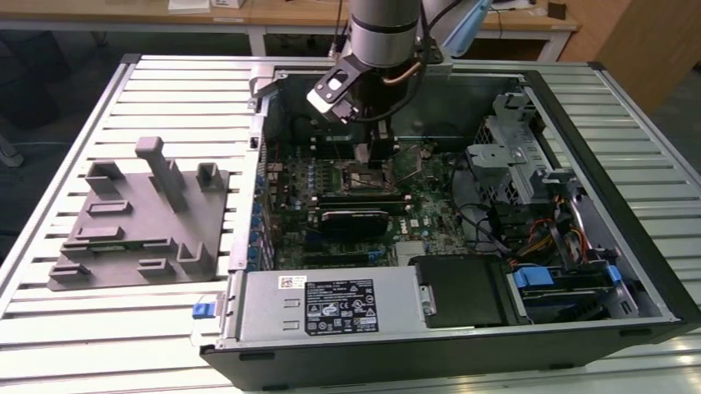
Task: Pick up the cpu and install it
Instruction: 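Place the cpu into insertion slot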
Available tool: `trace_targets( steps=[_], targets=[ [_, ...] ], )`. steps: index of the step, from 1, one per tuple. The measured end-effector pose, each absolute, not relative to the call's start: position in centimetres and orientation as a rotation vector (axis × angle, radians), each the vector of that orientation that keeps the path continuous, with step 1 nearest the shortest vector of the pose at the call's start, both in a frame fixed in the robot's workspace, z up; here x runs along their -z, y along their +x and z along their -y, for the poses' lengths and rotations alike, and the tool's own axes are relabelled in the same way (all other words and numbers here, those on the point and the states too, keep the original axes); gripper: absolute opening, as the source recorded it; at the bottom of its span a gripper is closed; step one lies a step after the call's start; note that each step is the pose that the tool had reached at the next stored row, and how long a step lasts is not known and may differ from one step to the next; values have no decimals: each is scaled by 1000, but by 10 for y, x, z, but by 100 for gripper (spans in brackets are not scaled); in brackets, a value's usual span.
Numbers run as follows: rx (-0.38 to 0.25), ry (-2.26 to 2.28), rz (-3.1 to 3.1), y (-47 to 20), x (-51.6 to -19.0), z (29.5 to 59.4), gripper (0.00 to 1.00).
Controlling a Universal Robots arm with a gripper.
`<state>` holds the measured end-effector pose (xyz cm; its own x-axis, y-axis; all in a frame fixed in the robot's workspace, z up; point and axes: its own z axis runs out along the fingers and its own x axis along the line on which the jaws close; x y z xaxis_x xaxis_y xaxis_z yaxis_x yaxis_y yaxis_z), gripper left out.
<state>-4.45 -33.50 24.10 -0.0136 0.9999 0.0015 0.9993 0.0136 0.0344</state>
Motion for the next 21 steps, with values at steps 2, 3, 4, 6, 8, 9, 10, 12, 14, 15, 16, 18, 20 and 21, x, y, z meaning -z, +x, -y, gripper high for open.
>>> trace_targets(
  steps=[2, 3, 4, 6, 8, 9, 10, 12, 14, 15, 16, 18, 20, 21],
  targets=[
    [-41, 2192, -2218, -45, -239, 335, 54],
    [-41, 2193, -2218, -45, -238, 335, 54],
    [-41, 2194, -2217, -45, -237, 335, 54],
    [-41, 2196, -2215, -45, -235, 335, 54],
    [-41, 2197, -2214, -45, -234, 335, 54],
    [-42, 2198, -2214, -45, -233, 335, 54],
    [-42, 2198, -2214, -46, -232, 335, 54],
    [-43, 2198, -2214, -46, -230, 335, 54],
    [-43, 2199, -2213, -46, -228, 335, 54],
    [-43, 2200, -2213, -46, -227, 335, 54],
    [-43, 2200, -2213, -46, -226, 335, 54],
    [-43, 2199, -2213, -46, -224, 335, 54],
    [-43, 2200, -2213, -47, -221, 335, 54],
    [-43, 2200, -2212, -47, -220, 335, 54]
  ],
)
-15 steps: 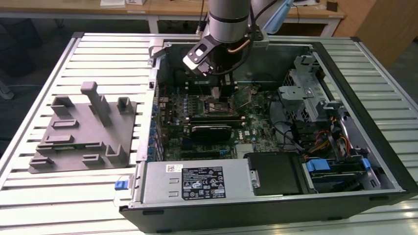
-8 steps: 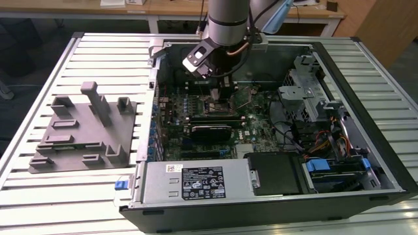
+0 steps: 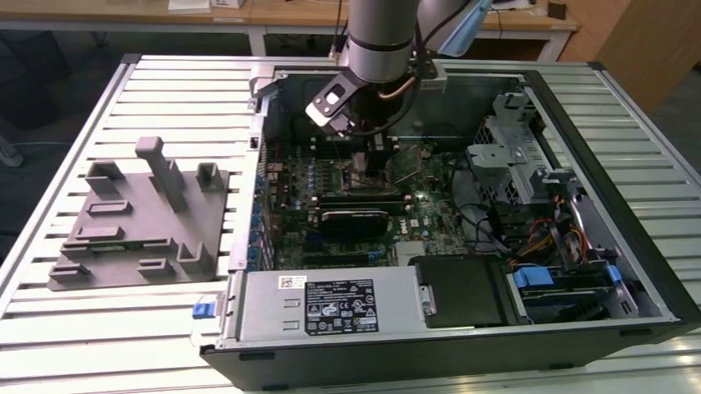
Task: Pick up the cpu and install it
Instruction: 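Place the cpu into insertion slot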
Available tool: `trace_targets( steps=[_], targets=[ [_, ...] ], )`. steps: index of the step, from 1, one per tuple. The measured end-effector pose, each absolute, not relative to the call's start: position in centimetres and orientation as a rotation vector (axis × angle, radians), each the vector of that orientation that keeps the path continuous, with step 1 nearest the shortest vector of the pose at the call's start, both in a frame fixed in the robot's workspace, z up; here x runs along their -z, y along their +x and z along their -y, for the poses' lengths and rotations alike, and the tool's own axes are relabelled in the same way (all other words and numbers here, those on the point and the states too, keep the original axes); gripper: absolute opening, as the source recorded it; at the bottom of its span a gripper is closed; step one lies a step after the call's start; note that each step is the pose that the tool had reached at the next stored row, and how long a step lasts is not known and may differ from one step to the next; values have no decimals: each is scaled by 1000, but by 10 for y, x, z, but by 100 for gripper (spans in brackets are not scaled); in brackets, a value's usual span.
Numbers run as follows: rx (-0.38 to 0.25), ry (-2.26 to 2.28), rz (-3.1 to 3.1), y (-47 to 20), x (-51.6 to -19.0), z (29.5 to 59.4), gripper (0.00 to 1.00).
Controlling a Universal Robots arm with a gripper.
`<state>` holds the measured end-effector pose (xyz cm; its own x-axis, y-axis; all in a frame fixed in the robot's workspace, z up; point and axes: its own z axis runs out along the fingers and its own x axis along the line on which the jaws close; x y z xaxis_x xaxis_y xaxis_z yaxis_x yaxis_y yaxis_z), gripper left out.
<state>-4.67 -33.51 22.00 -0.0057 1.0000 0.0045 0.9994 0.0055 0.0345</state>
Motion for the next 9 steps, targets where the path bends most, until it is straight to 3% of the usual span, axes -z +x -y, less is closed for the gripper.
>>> trace_targets(
  steps=[9],
  targets=[
    [-43, 2202, -2210, -47, -211, 336, 54]
  ],
)
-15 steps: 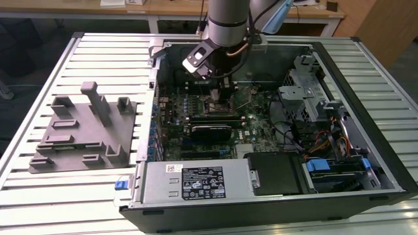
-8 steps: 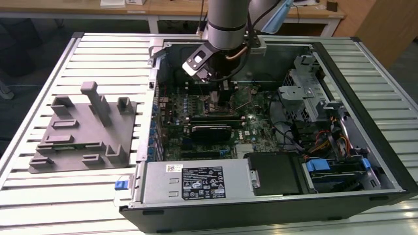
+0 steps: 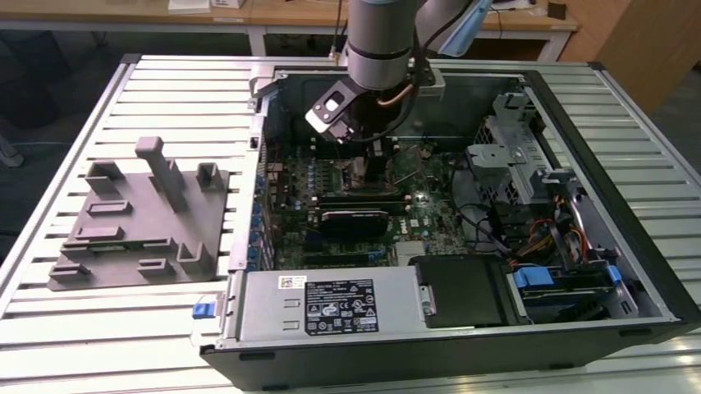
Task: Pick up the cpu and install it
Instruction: 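Place the cpu into insertion slot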
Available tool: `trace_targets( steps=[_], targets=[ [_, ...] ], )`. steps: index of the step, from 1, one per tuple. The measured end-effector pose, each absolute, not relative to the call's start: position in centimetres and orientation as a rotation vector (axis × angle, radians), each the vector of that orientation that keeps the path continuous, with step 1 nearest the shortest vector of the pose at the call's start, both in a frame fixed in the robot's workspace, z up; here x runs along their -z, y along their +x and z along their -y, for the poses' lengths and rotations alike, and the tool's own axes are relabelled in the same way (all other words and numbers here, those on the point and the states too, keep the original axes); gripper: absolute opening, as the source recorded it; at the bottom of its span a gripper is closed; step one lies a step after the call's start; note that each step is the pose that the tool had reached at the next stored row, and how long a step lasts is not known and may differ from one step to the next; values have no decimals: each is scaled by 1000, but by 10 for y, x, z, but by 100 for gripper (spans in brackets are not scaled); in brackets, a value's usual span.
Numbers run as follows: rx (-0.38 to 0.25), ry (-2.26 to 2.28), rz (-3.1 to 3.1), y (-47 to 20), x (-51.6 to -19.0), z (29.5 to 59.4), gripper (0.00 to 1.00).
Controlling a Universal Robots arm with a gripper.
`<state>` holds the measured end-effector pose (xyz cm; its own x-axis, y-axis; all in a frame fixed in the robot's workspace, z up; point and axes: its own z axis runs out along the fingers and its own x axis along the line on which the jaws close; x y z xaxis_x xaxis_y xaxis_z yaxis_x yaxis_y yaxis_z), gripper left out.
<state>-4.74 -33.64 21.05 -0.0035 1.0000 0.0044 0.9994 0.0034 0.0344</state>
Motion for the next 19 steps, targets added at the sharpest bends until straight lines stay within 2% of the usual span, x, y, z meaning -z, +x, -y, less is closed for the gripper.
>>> trace_targets(
  steps=[19],
  targets=[
    [-43, 2215, -2197, -50, -193, 337, 54]
  ],
)
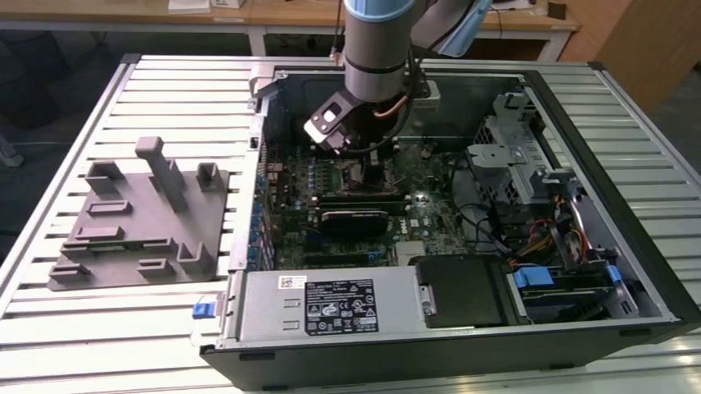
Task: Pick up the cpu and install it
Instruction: 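Place the cpu into insertion slot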
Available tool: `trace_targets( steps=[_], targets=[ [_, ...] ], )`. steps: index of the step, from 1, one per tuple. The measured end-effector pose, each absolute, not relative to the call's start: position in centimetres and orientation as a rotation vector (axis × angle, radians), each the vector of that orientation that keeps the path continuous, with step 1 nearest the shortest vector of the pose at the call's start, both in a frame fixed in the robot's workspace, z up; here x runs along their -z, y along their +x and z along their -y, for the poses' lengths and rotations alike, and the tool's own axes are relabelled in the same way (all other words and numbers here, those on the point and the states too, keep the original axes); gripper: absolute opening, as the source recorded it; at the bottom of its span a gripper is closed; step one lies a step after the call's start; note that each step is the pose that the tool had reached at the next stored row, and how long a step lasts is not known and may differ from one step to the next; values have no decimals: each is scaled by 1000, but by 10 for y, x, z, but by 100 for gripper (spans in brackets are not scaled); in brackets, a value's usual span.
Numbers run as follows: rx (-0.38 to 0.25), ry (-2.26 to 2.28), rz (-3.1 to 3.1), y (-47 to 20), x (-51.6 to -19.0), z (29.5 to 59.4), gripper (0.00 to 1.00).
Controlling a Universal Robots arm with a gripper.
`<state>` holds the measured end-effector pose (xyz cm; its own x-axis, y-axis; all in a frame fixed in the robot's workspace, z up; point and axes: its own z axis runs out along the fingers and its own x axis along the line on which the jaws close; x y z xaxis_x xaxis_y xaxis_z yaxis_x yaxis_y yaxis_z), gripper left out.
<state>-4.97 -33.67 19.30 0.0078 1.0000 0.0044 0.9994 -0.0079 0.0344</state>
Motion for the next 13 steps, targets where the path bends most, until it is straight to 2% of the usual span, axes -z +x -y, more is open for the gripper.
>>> trace_targets(
  steps=[13],
  targets=[
    [-44, 2217, -2196, -50, -189, 337, 55]
  ],
)
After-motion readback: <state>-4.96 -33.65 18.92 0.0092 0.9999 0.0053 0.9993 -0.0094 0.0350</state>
